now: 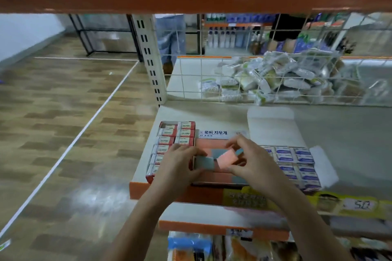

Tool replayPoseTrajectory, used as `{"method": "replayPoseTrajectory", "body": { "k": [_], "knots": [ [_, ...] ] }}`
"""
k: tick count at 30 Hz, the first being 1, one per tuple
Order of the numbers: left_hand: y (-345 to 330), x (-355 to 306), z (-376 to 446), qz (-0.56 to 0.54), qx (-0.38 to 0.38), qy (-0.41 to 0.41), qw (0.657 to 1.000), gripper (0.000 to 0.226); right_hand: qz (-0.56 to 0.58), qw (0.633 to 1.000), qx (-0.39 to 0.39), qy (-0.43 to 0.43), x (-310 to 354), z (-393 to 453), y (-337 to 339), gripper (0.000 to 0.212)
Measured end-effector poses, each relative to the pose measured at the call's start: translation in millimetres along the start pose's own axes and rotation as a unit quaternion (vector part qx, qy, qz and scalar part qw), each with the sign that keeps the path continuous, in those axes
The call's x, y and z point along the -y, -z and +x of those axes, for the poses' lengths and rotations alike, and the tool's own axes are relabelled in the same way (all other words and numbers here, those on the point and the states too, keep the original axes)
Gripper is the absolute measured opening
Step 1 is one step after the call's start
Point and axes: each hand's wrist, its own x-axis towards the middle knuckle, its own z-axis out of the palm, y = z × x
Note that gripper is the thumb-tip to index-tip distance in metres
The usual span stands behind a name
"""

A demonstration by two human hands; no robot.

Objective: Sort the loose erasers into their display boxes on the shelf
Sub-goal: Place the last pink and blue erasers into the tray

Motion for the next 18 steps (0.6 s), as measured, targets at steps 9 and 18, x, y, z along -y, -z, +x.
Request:
{"method": "replayPoseTrajectory", "body": {
  "k": [9, 18],
  "knots": [
    [2, 7, 7, 0.108, 0.043, -0.050, 0.992, 0.039, -0.170, 0.985, -0.027, -0.004, 8, 0, -25, 0.024],
    [2, 8, 7, 0.119, 0.040, -0.068, 0.990, 0.032, -0.243, 0.968, -0.066, -0.023, -2, 0, -35, 0.027]
  ]
}}
